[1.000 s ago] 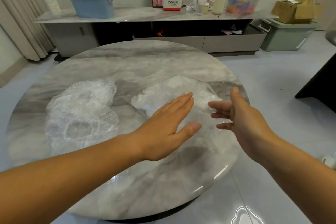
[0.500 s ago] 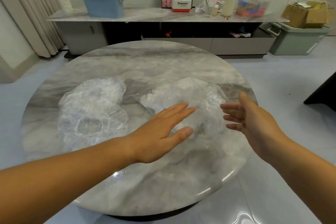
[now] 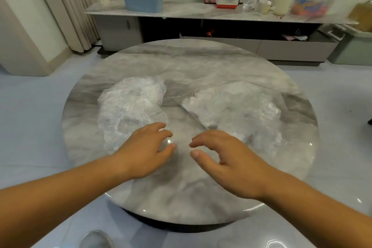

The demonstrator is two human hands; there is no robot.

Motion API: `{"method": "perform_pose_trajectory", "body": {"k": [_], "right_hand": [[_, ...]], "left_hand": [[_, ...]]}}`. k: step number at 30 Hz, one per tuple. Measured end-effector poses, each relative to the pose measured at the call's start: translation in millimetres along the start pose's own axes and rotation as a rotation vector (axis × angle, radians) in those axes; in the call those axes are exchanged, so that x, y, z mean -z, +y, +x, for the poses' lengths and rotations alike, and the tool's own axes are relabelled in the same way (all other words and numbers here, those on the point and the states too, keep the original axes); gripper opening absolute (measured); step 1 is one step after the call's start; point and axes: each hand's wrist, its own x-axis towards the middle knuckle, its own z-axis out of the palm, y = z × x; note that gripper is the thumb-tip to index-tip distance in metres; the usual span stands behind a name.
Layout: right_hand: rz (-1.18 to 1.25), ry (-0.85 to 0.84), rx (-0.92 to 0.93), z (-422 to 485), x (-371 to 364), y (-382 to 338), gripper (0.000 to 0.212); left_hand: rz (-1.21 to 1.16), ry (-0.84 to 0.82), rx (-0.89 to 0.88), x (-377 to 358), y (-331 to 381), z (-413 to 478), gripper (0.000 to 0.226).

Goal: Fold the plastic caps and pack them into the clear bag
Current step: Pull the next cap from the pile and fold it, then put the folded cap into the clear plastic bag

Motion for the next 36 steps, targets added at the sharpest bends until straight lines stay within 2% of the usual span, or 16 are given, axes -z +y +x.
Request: {"method": "perform_pose_trajectory", "body": {"k": [3,5,7,10,11,13,15,18,20,22,25,28,33,36], "right_hand": [[-0.123,-0.214,-0.035,17,-29,-2,0.057],[-0.184,-0.286,-0.058,28,-43,1,0.059],[-0.211,-0.304,-0.074,36,-50,7,0.059],[-0.244,-0.336,0.005,45,-56,13,0.063],[-0.252,-0.352,0.055,46,-58,13,0.067],[-0.274,-0.381,0.129,48,-63,13,0.076],[-0.309,-0.395,0.169,49,-69,11,0.073],[-0.325,-0.375,0.189,49,-73,9,0.071],[-0.283,-0.326,0.202,49,-70,9,0.077],[-0.223,-0.233,0.234,48,-64,9,0.074],[-0.130,-0.066,0.238,39,-51,14,0.069],[-0.060,0.017,0.220,21,-43,31,0.065],[0.056,0.103,0.167,-14,-47,53,0.059],[0.082,0.060,0.128,-29,-51,57,0.055]], "left_hand": [[0.068,-0.012,0.076,-2,-29,-16,0.061],[0.113,-0.019,0.096,-2,-46,-22,0.062],[0.110,-0.035,0.062,-1,-55,-25,0.062],[0.034,-0.081,-0.064,1,-60,-30,0.088],[0.021,-0.098,-0.109,1,-59,-33,0.090],[0.012,-0.132,-0.190,-3,-60,-38,0.069],[0.015,-0.131,-0.259,-6,-61,-42,0.053],[-0.028,-0.033,-0.275,-9,-65,-44,0.058],[-0.074,0.060,-0.193,-10,-71,-42,0.063],[-0.094,0.098,-0.083,-9,-76,-37,0.065],[-0.151,0.049,0.064,-9,-78,-31,0.066],[-0.232,-0.013,0.136,-11,-75,-27,0.074],[-0.202,-0.032,0.099,-16,-70,-21,0.076],[-0.106,-0.024,0.038,-17,-65,-17,0.068]]}}
